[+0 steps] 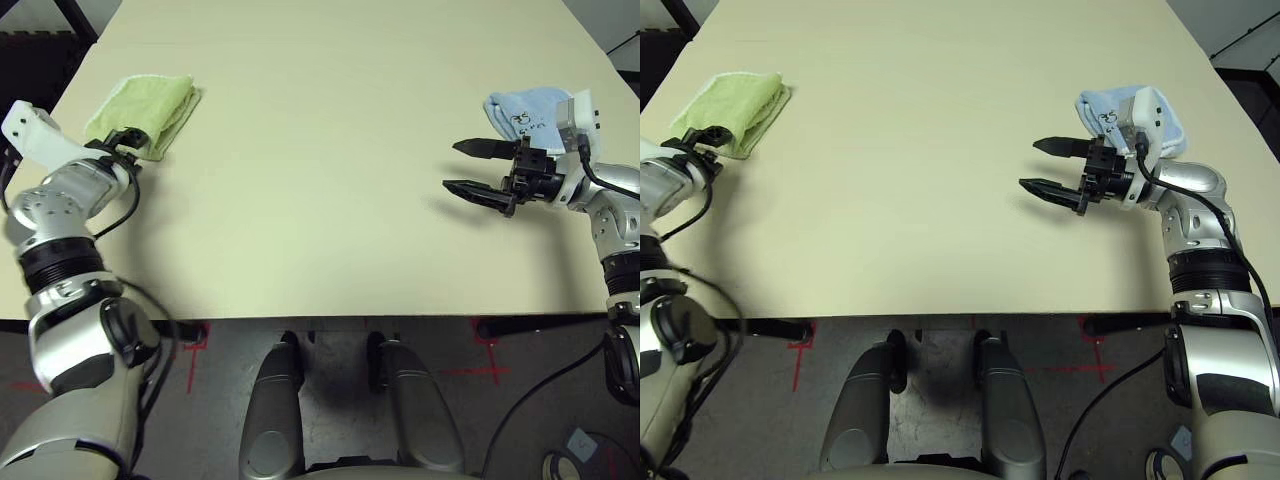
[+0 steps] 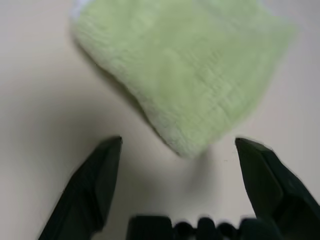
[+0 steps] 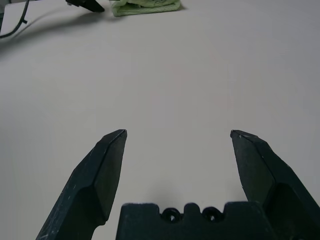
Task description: Fold the towel and set it aside.
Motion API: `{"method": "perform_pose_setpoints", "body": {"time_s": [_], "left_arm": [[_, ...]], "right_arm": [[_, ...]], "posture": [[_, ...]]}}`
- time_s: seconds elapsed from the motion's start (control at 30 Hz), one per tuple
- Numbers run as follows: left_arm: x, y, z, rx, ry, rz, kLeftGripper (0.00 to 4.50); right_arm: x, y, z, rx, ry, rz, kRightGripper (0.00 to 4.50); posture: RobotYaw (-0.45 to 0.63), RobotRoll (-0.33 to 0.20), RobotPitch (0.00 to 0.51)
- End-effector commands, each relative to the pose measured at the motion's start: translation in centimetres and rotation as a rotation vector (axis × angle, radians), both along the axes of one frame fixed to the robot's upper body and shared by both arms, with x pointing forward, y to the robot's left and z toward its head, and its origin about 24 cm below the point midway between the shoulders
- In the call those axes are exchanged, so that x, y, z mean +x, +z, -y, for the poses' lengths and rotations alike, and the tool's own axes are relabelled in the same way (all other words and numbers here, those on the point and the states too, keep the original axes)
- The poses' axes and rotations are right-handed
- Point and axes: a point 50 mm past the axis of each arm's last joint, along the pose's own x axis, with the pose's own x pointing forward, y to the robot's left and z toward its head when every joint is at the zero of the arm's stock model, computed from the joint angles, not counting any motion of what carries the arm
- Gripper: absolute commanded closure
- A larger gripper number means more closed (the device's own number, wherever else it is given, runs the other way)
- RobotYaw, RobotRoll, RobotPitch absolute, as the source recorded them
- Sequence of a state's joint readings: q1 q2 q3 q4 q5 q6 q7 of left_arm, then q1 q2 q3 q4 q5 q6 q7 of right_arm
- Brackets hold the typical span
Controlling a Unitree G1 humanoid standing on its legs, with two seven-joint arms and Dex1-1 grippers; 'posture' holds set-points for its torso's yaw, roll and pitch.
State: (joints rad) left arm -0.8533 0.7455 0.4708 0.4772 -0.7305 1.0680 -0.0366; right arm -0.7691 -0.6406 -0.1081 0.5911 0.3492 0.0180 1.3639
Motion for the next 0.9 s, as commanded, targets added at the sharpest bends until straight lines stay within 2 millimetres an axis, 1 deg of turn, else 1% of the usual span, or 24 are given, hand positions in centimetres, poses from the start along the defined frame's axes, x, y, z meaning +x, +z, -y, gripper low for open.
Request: {"method": "perform_pose_setpoints", "body": {"time_s": [0.03,0.1,0.13,0.2,0.27,0.3,0.33,0.43,0.5,0.57,0.63,0.77,0.83,0.9], "left_arm": [[-1.2,1.4,1.2,0.174,-0.29,-0.028,0.06],[-1.7,1.9,1.6,0.305,-0.443,-0.028,0.06],[-1.6,2.2,1.8,0.408,-0.512,0.001,0.06],[-1.1,2.7,2.9,0.514,-0.629,0.104,0.06],[-0.1,3.0,3.5,0.595,-0.651,0.2,0.06],[0.5,3.0,3.8,0.601,-0.643,0.254,0.06],[1.3,3.0,4.3,0.627,-0.611,0.322,0.06],[3.2,2.7,5.2,0.608,-0.494,0.452,0.06],[4.0,2.5,5.4,0.616,-0.426,0.504,0.06],[4.9,1.7,5.3,0.646,-0.313,0.549,0.06],[5.5,1.0,4.8,0.623,-0.184,0.557,0.06],[5.7,0.3,4.0,0.649,-0.081,0.592,0.06],[5.7,-0.2,3.4,0.641,-0.03,0.583,0.06],[5.6,-0.2,2.8,0.672,-0.002,0.567,0.06]], "right_arm": [[0.1,-0.2,0.1,-0.013,0.002,-0.006,0.0],[0.2,-0.1,0.1,-0.011,-0.007,-0.001,0.0],[0.3,0.0,0.2,-0.004,-0.022,0.002,0.0],[0.7,-0.2,0.4,0.018,-0.096,0.012,0.0],[1.1,-0.5,0.5,0.057,-0.187,0.021,0.0],[1.6,-0.7,0.6,0.088,-0.284,0.037,0.0],[2.1,-1.0,0.9,0.125,-0.385,0.051,0.0],[2.8,-1.4,1.4,0.244,-0.606,0.099,0.0],[3.2,-1.6,1.5,0.294,-0.691,0.116,0.0],[3.8,-1.9,1.3,0.348,-0.815,0.147,0.0],[4.3,-2.1,1.3,0.37,-0.925,0.178,0.0],[5.0,-1.9,0.8,0.363,-1.025,0.243,0.0],[5.3,-1.7,0.5,0.368,-1.037,0.27,0.0],[5.7,-1.4,0.4,0.375,-1.046,0.25,0.0]], "posture": [[0.02,0.0,0.227],[0.02,0.0,0.223],[0.02,0.0,0.223],[0.02,0.0,0.222],[0.02,0.0,0.222],[0.02,0.0,0.222],[0.02,0.0,0.221],[0.01,0.0,0.222],[0.0,0.0,0.223],[-0.01,0.0,0.225],[0.0,0.0,0.224],[-0.01,0.0,0.223],[-0.01,0.0,0.222],[-0.01,0.0,0.222]]}}
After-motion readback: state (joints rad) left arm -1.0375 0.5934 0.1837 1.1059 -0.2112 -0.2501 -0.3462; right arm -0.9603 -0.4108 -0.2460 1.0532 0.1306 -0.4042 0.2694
